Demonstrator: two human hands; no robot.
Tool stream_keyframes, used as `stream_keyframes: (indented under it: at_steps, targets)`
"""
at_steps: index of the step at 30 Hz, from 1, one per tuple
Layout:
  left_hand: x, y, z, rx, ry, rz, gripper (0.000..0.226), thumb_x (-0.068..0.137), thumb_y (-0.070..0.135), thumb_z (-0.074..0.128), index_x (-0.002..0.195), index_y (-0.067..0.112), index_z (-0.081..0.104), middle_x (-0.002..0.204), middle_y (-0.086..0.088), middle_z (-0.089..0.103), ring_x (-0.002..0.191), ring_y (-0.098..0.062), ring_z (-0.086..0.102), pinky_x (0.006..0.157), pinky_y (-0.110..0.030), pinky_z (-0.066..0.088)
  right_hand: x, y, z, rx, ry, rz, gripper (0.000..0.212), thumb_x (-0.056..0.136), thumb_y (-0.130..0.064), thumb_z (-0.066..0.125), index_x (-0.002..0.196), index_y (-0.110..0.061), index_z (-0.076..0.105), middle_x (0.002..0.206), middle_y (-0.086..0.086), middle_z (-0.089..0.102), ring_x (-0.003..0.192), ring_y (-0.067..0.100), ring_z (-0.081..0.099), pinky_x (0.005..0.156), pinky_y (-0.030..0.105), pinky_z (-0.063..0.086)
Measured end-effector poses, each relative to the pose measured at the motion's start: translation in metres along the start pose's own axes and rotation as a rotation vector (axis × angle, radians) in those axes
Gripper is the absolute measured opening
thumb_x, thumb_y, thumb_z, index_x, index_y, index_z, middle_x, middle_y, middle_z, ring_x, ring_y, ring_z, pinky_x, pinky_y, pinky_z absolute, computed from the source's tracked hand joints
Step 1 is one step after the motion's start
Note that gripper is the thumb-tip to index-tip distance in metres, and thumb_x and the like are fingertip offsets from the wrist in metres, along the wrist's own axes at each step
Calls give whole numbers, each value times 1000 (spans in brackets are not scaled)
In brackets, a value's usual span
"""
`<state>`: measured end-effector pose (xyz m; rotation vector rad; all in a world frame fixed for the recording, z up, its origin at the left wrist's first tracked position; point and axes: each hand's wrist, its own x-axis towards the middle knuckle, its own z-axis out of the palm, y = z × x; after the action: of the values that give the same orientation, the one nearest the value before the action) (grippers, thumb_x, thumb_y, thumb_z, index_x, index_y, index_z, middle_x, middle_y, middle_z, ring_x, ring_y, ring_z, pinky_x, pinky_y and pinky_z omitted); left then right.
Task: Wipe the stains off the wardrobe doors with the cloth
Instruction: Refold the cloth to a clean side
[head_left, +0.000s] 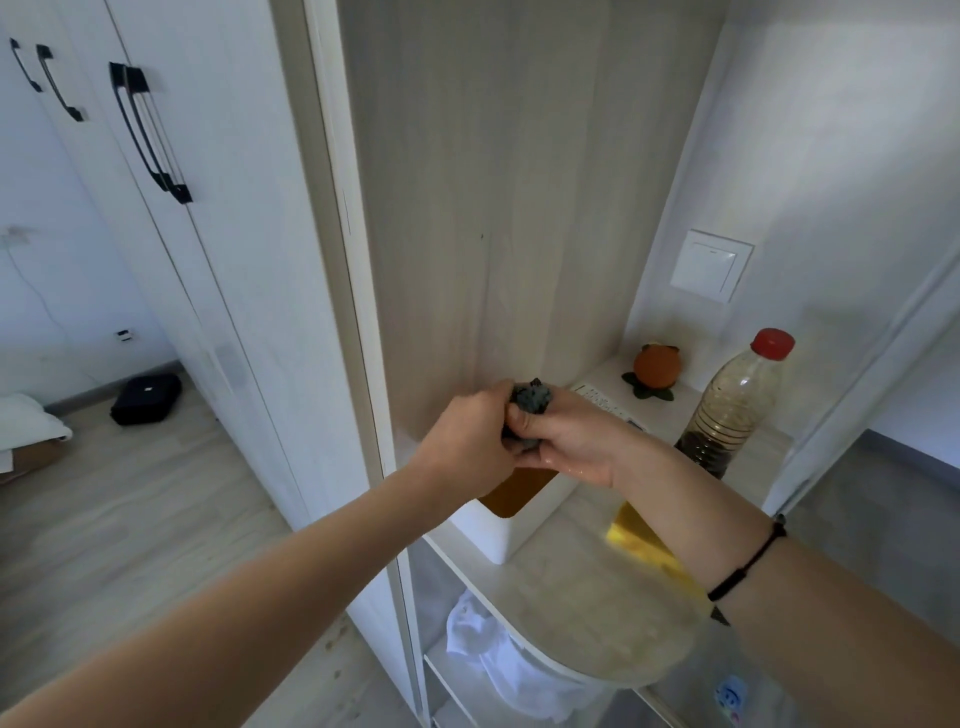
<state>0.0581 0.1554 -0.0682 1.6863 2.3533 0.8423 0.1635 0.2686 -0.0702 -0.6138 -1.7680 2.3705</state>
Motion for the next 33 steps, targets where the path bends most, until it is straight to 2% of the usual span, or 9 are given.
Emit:
stream_keyframes:
  at_steps: [5, 11, 16, 21, 23, 25, 28, 30, 33]
  targets:
    - [4, -11, -16, 481, 51, 199, 34, 91, 30, 60, 124, 22, 56, 89, -3, 68, 76, -28, 67, 66, -36, 56, 1, -9, 5, -206, 19, 54, 33, 81, 17, 70, 103, -9, 66, 88, 10, 71, 84, 20, 69, 66, 27, 54]
    - [-9, -21, -13, 599, 251, 351, 59, 87, 25, 73, 139, 9, 50, 93, -8, 62, 61, -27, 62, 42, -35, 52, 5, -35, 8, -346, 0, 85, 34, 82, 29, 53, 85, -4, 62, 68, 7, 66, 67, 15, 66, 52, 24, 40]
    - [-15, -17, -21, 664, 309, 496, 54, 88, 18, 40, 139, 4, 52, 129, -15, 58, 76, -29, 67, 53, -35, 54, 11, -41, 9, -513, -25, 146, 31, 80, 26, 49, 81, -3, 60, 63, 5, 61, 71, 20, 62, 47, 22, 36]
    - [-13, -26, -14, 803, 301, 582, 60, 98, 19, 41, 153, -2, 28, 150, -20, 43, 102, -30, 65, 71, -35, 57, 15, -47, 10, -511, -76, 219, 42, 81, 27, 38, 106, -1, 57, 67, 9, 51, 58, 15, 52, 44, 20, 30]
    - [-10, -25, -6, 836, 332, 583, 62, 107, 26, 3, 149, -6, 34, 136, -23, 55, 99, -31, 67, 70, -35, 60, 16, -45, 10, -491, -135, 269, 47, 80, 28, 36, 108, -3, 55, 75, 11, 48, 63, 18, 50, 44, 20, 29]
    - [-7, -23, 1, 873, 341, 608, 75, 104, 24, -13, 139, -6, 47, 109, -19, 65, 81, -27, 67, 57, -31, 55, 16, -43, 9, -540, -199, 317, 45, 79, 29, 38, 106, -3, 55, 77, 11, 46, 67, 18, 49, 45, 20, 28]
    - [-1, -21, 8, 930, 404, 527, 58, 101, 7, 8, 107, 4, 66, 75, -5, 59, 53, -17, 56, 40, -27, 30, 15, -42, 8, -660, -214, 346, 31, 80, 28, 50, 88, -2, 56, 72, 10, 48, 68, 15, 52, 47, 18, 31]
    - [4, -16, 7, 892, 385, 451, 42, 93, 7, 20, 86, 9, 61, 63, -2, 53, 43, -17, 50, 39, -23, 21, 17, -43, 8, -728, -186, 351, 23, 81, 21, 65, 85, -2, 60, 71, 10, 54, 67, 14, 52, 47, 18, 35]
    - [8, -10, 0, 825, 270, 397, 23, 93, 16, 34, 88, 11, 56, 63, 0, 54, 43, -19, 54, 39, -23, 26, 17, -46, 12, -823, -139, 348, 19, 82, 10, 74, 78, -5, 63, 68, 8, 56, 62, 13, 49, 46, 18, 34]
